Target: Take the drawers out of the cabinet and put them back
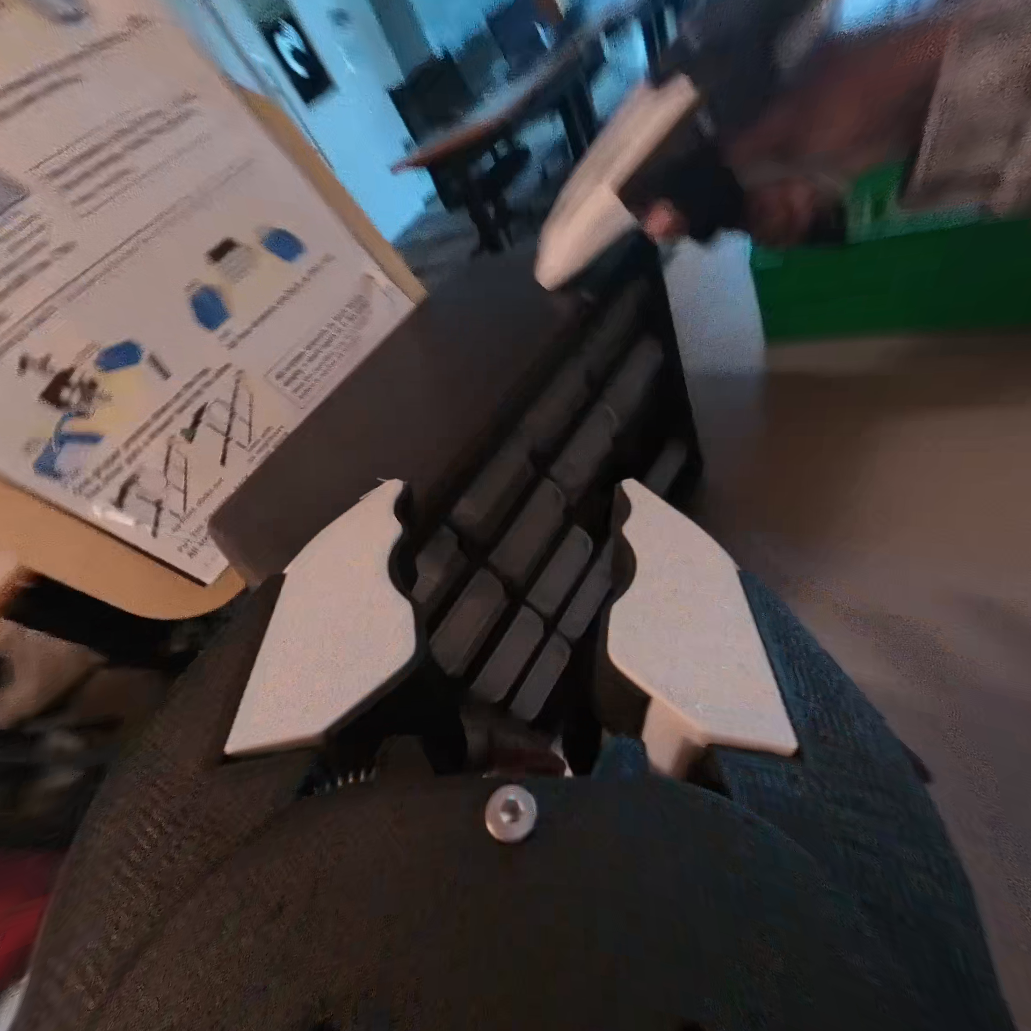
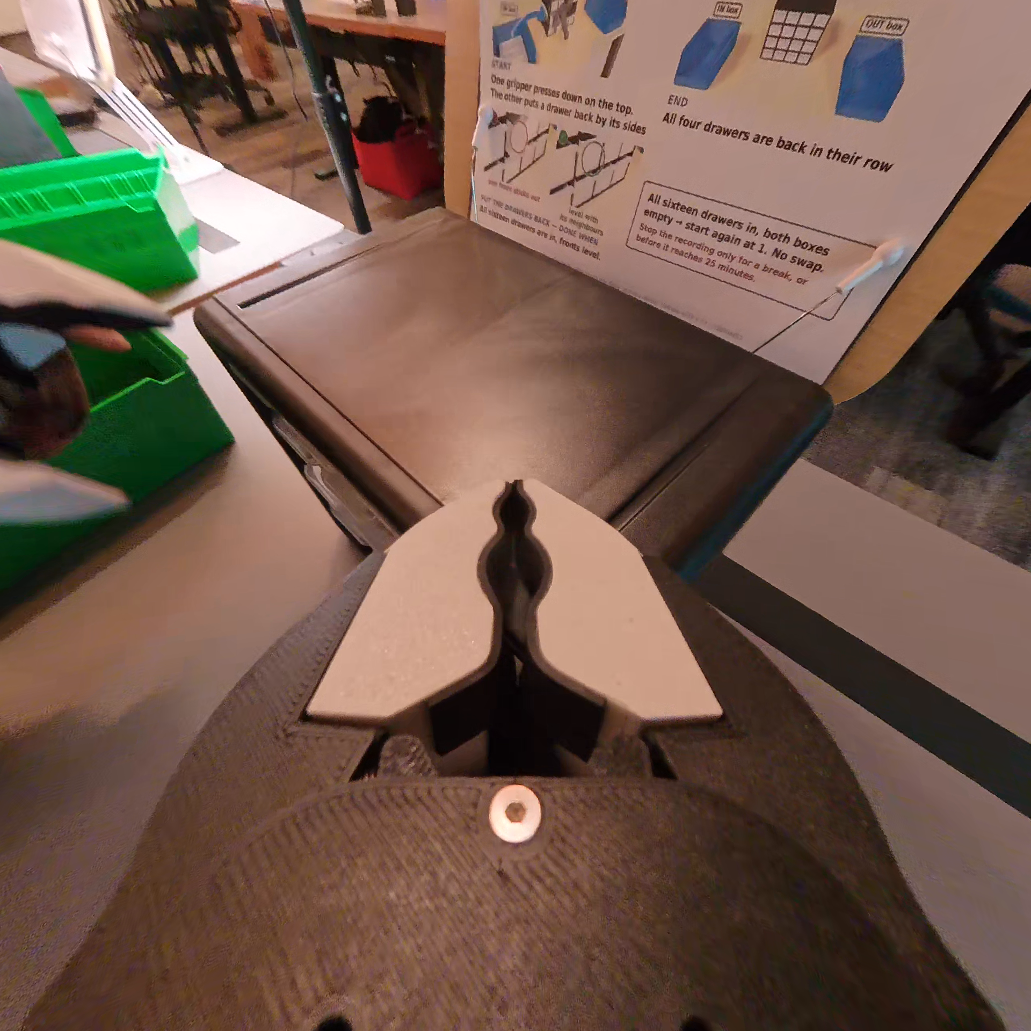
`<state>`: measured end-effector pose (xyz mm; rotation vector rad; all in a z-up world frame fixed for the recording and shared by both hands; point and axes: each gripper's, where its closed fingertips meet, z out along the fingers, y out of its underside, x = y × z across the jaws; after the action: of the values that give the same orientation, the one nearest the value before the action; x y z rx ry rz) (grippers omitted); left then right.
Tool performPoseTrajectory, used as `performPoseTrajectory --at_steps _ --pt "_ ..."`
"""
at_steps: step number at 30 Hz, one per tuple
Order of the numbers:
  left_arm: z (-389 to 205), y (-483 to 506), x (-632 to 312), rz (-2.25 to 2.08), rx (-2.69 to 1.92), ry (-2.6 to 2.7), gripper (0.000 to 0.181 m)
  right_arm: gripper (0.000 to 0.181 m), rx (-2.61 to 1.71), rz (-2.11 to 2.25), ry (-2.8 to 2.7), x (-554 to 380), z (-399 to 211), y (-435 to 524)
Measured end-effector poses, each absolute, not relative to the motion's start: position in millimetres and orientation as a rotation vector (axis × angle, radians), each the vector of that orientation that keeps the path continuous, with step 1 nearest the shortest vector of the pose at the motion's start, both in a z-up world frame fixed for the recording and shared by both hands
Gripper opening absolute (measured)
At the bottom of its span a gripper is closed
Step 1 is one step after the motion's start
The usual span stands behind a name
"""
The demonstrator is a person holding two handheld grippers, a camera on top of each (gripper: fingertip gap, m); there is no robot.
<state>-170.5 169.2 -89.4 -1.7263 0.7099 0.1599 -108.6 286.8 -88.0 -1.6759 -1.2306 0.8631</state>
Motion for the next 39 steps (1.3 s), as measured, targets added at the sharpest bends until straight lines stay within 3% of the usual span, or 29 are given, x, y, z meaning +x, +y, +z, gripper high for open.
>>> performPoseTrajectory --at_steps 5,11,21,25,34,37,39 --pt "-150 175 -166 0.715 -1.744 1.060 0.072 0.001 -1.661 0.910 -1.212 -108 -88 287" --pt "-180 194 -168 1.193 -1.299 1.086 0.057 0.002 -1.649 0.876 -1.210 -108 -88 287" --pt "-202 219 -182 1.401 -1.296 1.093 0.031 0.002 -1.648 0.857 -1.218 -108 -88 287" --pt "-205 221 -184 1.448 -1.282 1.095 0.009 0.002 -1.646 0.861 -1.217 -108 -88 287" --pt "-204 184 -160 1.331 -1.294 1.136 0.012 0.002 -1.654 0.832 -1.233 -108 -88 287" --pt "-206 183 -158 1.187 -1.399 1.097 0.043 0.002 -1.657 0.834 -1.228 -108 -88 287" --pt "-218 189 -162 1.080 -1.576 1.103 0.055 0.002 -1.660 0.829 -1.229 -108 -88 287"
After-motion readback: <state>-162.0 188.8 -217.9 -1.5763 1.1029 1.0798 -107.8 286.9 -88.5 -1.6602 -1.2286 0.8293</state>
